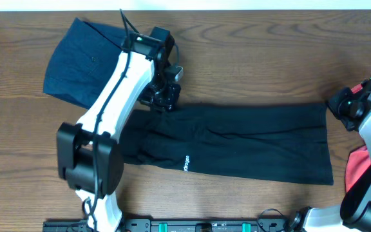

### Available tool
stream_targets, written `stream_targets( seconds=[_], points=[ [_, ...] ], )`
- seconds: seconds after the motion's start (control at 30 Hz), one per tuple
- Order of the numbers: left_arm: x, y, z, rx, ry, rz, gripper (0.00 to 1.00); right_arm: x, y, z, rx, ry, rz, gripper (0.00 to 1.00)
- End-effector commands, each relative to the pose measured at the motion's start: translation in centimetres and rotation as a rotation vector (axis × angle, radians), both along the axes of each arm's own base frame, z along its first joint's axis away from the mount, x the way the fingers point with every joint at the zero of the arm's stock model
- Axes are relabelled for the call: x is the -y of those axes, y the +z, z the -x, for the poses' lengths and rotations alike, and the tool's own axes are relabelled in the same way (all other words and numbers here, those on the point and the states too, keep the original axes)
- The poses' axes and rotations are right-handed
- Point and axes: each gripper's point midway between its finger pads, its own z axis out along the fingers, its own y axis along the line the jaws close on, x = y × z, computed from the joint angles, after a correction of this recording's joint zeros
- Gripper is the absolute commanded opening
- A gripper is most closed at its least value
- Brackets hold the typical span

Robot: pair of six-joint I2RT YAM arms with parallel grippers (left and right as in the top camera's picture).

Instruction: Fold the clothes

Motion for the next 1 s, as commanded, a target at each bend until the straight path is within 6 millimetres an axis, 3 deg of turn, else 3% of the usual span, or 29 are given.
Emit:
stream_targets(
  seconds=[0.0,0.1,0.2,0.4,0.53,0.73,0.97],
  points=[
    [-0.2,1.5,0.9,-0.003,0.014,0.011,0.06,-0.2,3.0,0.2,0.079,0.019,-0.018,0.01],
    [-0.6,1.3,1.8,-0.041,0.013,-0.003,0.06,0.1,4.4,1.0,0.089,0.002,0.0,0.01],
    [-0.9,0.8,2.8,-0.083,0.014,-0.018,0.06,0.4,4.5,2.9,0.03,-0.036,0.019,0.01],
    [-2.4,-0.8,4.2,-0.138,0.006,-0.096,0.06,-0.4,2.2,7.3,-0.173,-0.072,-0.005,0.01],
    [-3.3,-2.0,5.4,-0.185,0.004,-0.139,0.06,0.4,1.5,9.4,-0.276,-0.112,0.044,0.01],
    [-4.1,-3.6,7.7,-0.272,0.026,-0.177,0.06,1.6,1.2,11.5,-0.372,-0.184,0.109,0.01],
    [-4.8,-5.3,9.6,-0.338,0.042,-0.206,0.06,1.8,1.1,12.1,-0.399,-0.192,0.126,0.01]
  ],
)
